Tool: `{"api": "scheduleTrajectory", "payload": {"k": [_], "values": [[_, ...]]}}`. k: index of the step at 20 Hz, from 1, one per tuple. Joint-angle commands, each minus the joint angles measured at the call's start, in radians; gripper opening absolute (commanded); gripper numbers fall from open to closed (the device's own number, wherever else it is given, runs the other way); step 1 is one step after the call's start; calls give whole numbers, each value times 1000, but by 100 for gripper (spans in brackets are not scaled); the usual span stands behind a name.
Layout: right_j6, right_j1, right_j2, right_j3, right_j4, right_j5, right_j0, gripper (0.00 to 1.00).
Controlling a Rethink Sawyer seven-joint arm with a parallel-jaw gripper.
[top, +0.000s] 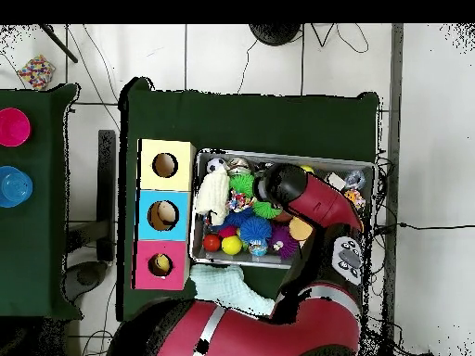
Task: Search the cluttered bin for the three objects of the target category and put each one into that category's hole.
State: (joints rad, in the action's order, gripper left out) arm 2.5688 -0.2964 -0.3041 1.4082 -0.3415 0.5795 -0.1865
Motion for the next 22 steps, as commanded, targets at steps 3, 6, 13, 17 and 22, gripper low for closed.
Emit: {"api": "scheduleTrajectory", "payload": {"k": [3, 6, 13, 17, 22], "values": [[80, -37, 168, 33, -53, -50, -36, 100], [77, -37, 102, -45, -5, 148, -10, 100], [71, -50, 100, -95, 2, 196, -10, 100], [61, -57, 136, -53, -16, 139, -25, 100], [49, -63, 180, 60, -23, 4, -37, 100]]}}
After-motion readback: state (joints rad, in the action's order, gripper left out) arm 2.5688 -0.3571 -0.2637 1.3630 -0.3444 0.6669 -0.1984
